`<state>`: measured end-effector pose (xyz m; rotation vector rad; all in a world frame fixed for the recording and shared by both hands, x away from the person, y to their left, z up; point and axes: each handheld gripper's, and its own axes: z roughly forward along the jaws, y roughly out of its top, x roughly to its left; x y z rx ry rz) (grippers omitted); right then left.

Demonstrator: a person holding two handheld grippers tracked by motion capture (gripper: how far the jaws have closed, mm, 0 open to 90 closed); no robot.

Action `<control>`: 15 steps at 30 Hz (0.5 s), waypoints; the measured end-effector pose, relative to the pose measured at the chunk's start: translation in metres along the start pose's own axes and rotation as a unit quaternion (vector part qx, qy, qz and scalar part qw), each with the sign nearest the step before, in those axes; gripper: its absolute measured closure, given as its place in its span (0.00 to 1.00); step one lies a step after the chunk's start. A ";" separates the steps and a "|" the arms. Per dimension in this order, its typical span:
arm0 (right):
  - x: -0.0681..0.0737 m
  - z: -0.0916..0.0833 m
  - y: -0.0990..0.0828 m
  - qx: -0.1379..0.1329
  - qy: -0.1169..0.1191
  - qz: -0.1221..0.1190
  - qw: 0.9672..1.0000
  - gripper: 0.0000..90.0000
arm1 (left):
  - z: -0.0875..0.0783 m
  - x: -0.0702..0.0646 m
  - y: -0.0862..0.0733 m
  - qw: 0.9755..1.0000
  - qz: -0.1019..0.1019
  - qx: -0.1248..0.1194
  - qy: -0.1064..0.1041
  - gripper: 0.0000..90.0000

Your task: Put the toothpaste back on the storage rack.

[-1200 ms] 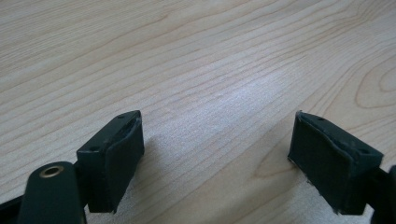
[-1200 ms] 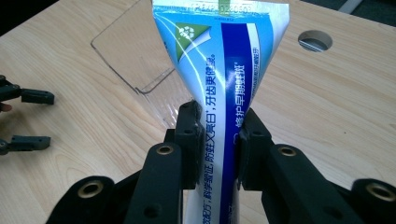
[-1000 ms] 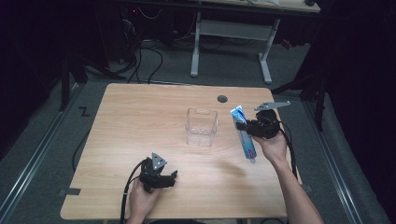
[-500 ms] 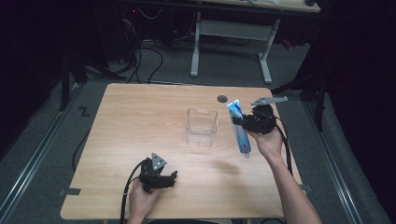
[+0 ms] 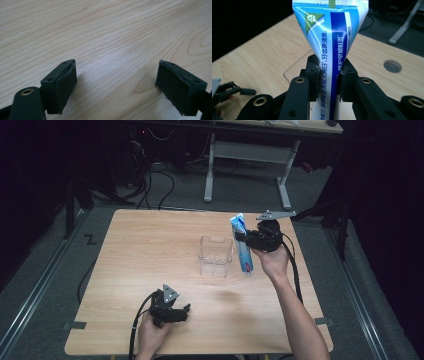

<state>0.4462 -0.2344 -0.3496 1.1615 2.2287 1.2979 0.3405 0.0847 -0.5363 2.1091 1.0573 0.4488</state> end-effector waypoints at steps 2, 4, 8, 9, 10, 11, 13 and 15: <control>0.000 0.002 0.003 -0.004 0.009 0.003 1.000 0.82 | 0.000 0.000 0.000 1.000 0.000 0.000 0.000 0.19; 0.001 0.005 0.006 0.002 0.006 -0.003 1.000 0.82 | 0.000 0.000 0.000 1.000 0.000 0.000 0.000 0.19; -0.001 0.006 0.010 -0.007 0.009 0.006 1.000 0.82 | 0.000 0.000 0.000 1.000 0.000 0.000 0.000 0.19; -0.001 0.006 0.011 -0.010 0.010 0.011 1.000 0.82 | 0.000 0.000 0.000 1.000 0.000 0.000 0.000 0.19; -0.001 0.005 0.012 -0.014 0.009 0.015 1.000 0.82 | 0.000 0.000 0.000 1.000 0.001 0.001 0.000 0.19; -0.001 0.005 0.014 -0.016 0.007 0.015 1.000 0.82 | 0.000 0.000 0.000 1.000 0.000 0.000 -0.001 0.19; 0.001 0.005 0.018 -0.019 0.005 0.014 1.000 0.82 | 0.000 0.000 0.000 1.000 0.002 0.001 -0.002 0.19; 0.002 0.004 0.023 -0.024 0.007 0.014 1.000 0.82 | -0.001 0.000 0.000 1.000 0.004 0.003 -0.003 0.19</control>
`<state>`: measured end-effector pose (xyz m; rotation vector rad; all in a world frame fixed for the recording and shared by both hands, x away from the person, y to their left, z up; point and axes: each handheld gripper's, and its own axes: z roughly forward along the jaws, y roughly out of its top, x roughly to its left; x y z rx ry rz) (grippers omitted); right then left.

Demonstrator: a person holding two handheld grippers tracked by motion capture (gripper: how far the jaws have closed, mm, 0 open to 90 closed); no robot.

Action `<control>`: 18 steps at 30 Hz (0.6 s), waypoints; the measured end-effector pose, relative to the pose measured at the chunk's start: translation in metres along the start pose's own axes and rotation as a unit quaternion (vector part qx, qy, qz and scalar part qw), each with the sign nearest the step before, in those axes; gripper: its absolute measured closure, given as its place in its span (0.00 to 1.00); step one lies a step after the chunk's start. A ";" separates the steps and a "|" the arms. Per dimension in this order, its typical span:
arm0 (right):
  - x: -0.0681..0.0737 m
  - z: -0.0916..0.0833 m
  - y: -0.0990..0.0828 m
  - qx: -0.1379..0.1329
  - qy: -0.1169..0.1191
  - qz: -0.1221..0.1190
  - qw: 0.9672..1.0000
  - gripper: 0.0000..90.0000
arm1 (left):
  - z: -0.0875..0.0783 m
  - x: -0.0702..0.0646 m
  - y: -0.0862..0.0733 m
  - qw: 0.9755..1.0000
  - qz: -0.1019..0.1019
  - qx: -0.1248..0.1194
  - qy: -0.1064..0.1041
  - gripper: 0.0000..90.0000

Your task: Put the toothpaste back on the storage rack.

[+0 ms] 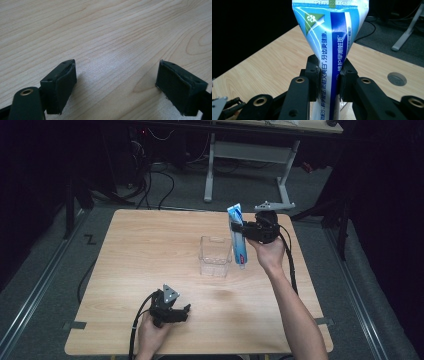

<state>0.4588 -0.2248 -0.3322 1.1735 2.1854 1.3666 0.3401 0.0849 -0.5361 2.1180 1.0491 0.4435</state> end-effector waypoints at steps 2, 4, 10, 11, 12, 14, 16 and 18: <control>0.002 -0.001 0.005 -0.005 -0.003 -0.005 1.000 0.82 | 0.000 0.000 0.000 1.000 0.000 0.001 0.000 0.19; 0.004 -0.001 0.008 -0.008 -0.006 -0.008 1.000 0.82 | 0.000 0.000 0.000 1.000 0.000 0.000 0.000 0.19; 0.001 0.006 0.013 -0.030 -0.001 0.015 0.999 0.82 | 0.000 0.000 0.000 1.000 0.000 0.000 0.000 0.19; 0.001 0.008 0.015 -0.036 0.006 0.020 0.999 0.82 | 0.000 0.000 0.000 1.000 0.000 0.000 -0.001 0.19; 0.002 0.010 0.017 -0.040 0.013 0.024 0.999 0.82 | 0.000 0.000 0.000 1.000 0.000 0.000 -0.001 0.19; 0.006 0.016 0.021 -0.043 0.016 0.018 0.999 0.82 | 0.000 0.000 0.000 1.000 0.002 0.000 -0.002 0.19; 0.010 0.022 0.023 -0.044 0.014 0.010 0.999 0.82 | 0.000 0.000 0.000 1.000 0.002 0.000 -0.002 0.19; 0.012 0.029 0.024 -0.038 0.011 0.006 0.999 0.82 | 0.000 0.000 0.000 1.000 0.002 -0.001 -0.002 0.19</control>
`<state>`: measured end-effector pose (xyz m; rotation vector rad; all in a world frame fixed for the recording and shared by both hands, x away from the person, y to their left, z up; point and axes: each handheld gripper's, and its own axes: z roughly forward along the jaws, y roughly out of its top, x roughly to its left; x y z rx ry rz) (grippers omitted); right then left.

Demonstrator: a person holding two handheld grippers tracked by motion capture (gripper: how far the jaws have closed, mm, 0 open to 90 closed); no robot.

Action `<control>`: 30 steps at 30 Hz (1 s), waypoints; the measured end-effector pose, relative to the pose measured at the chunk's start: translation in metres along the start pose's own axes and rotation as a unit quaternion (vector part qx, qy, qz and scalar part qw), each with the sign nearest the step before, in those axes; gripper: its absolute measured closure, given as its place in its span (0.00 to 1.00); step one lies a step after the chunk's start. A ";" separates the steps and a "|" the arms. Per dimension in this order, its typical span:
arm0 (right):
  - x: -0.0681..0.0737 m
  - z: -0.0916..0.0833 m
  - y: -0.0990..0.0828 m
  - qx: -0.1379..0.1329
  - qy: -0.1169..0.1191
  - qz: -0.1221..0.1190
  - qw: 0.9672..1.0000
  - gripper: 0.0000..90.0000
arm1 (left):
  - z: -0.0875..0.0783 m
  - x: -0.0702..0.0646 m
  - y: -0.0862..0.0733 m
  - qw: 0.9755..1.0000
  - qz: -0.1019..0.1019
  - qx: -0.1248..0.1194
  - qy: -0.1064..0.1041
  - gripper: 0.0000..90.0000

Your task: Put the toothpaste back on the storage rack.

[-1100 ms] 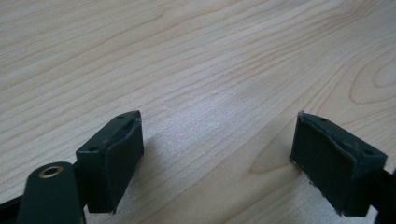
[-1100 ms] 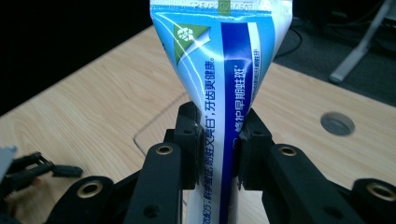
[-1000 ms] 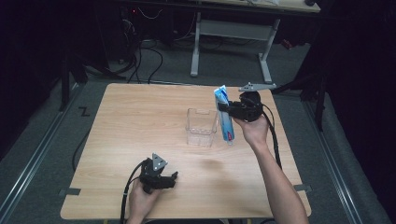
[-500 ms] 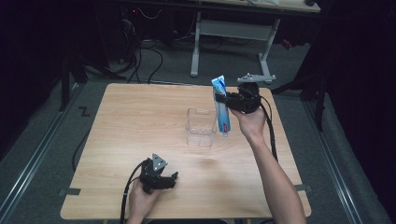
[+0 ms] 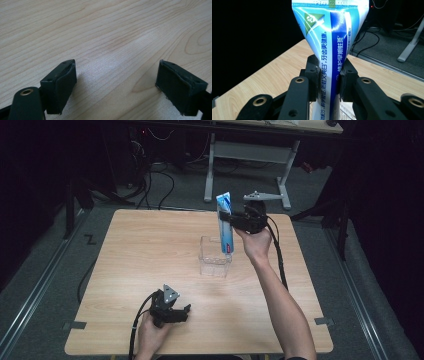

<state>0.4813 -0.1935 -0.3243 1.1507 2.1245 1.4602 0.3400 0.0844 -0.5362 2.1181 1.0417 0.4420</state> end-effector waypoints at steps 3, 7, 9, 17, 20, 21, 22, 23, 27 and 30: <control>0.001 0.009 -0.002 0.008 -0.006 -0.005 1.000 0.81 | 0.000 0.000 0.000 1.000 0.000 0.000 -0.001 0.19; 0.002 0.020 -0.008 0.014 -0.002 -0.016 1.000 0.81 | 0.000 0.000 0.000 1.000 0.001 0.000 -0.001 0.19; 0.004 0.026 -0.011 0.020 -0.005 -0.027 0.999 0.81 | 0.000 0.000 0.000 1.000 0.000 -0.001 -0.001 0.19; 0.003 0.039 -0.025 0.032 -0.009 -0.041 0.999 0.81 | 0.000 0.000 0.000 1.000 0.002 0.000 -0.002 0.19; 0.001 0.040 -0.029 0.038 -0.010 -0.039 0.998 0.81 | 0.000 0.000 0.000 1.000 0.002 0.000 -0.002 0.19; 0.001 0.041 -0.030 0.040 -0.012 -0.043 0.998 0.81 | 0.000 0.000 0.000 1.000 0.002 0.000 -0.002 0.19; 0.001 0.041 -0.032 0.040 -0.012 -0.044 0.998 0.81 | 0.000 0.000 0.000 1.000 0.002 0.000 -0.002 0.19; 0.001 0.042 -0.033 0.041 -0.013 -0.046 0.998 0.81 | 0.000 0.000 0.000 1.000 0.002 0.000 -0.001 0.19; 0.000 0.043 -0.038 0.044 -0.013 -0.044 0.998 0.81 | 0.000 0.000 0.000 1.000 0.002 0.000 -0.002 0.19; 0.000 0.045 -0.043 0.049 -0.015 -0.043 0.998 0.81 | 0.000 0.000 0.000 1.000 0.002 0.000 -0.002 0.19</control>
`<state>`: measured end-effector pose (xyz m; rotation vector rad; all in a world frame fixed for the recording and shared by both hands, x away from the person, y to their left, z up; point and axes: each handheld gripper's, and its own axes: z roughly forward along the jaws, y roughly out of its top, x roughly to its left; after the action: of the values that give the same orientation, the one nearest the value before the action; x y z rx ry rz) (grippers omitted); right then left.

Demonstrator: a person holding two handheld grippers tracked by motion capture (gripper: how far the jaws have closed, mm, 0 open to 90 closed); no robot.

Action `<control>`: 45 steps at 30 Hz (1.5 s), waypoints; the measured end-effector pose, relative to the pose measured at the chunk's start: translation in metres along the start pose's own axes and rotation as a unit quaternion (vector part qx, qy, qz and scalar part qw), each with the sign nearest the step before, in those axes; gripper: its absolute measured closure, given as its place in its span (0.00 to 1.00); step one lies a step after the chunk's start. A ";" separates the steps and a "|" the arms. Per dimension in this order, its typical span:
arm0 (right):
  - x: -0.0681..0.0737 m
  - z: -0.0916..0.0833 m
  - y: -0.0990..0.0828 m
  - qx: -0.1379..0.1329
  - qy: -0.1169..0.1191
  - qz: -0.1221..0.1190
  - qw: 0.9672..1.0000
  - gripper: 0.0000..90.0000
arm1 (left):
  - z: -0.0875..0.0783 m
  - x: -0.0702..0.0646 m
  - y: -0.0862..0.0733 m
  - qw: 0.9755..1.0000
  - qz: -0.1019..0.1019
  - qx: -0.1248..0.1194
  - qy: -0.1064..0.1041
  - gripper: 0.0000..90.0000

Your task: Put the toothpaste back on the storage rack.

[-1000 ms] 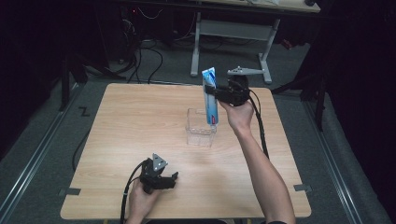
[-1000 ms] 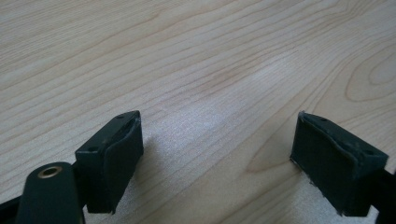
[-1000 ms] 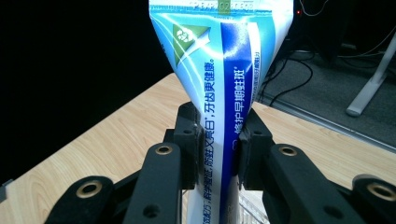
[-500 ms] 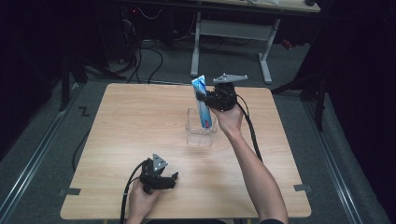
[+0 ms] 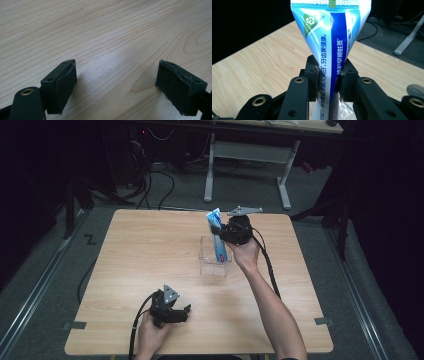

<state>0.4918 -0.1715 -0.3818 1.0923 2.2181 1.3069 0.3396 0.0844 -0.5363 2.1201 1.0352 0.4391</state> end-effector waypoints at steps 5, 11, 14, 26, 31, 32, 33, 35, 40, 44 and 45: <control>0.002 0.004 -0.005 0.012 -0.006 -0.011 1.000 0.81 | 0.000 0.000 0.000 1.000 0.001 0.000 0.000 0.19; 0.003 0.006 -0.010 0.027 -0.013 -0.023 0.999 0.81 | 0.000 0.000 0.000 1.000 0.001 0.000 0.000 0.19; 0.004 0.007 -0.013 0.033 -0.018 -0.027 0.999 0.81 | 0.000 0.000 0.000 1.000 0.001 0.000 0.000 0.19; 0.005 0.015 -0.023 0.066 -0.019 -0.033 0.997 0.80 | 0.000 0.000 0.000 1.000 0.001 0.000 0.000 0.19; 0.005 0.018 -0.025 0.071 -0.017 -0.034 0.997 0.80 | 0.000 0.000 0.000 1.000 0.001 0.000 0.000 0.19; 0.005 0.018 -0.025 0.071 -0.016 -0.033 0.997 0.80 | 0.000 0.000 0.000 1.000 0.001 0.000 0.000 0.19; 0.005 0.018 -0.025 0.071 -0.014 -0.033 0.997 0.80 | 0.000 0.000 0.000 1.000 0.001 0.000 0.000 0.19; 0.006 0.019 -0.025 0.072 -0.013 -0.029 0.997 0.79 | 0.000 0.000 0.000 1.000 0.001 0.000 0.000 0.19; 0.010 0.021 -0.023 0.081 -0.015 -0.040 0.996 0.79 | 0.000 0.000 0.000 1.000 0.001 0.000 0.001 0.19; 0.012 0.023 -0.023 0.082 -0.012 -0.040 0.996 0.78 | 0.000 0.000 0.000 1.000 0.001 0.000 0.000 0.19; 0.013 0.024 -0.022 0.082 -0.012 -0.040 0.996 0.78 | 0.000 0.000 0.000 1.000 0.001 0.000 0.000 0.19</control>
<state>0.4887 -0.1542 -0.4122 1.0567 2.3595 1.0890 0.3396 0.0843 -0.5362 2.1216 1.0345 0.4402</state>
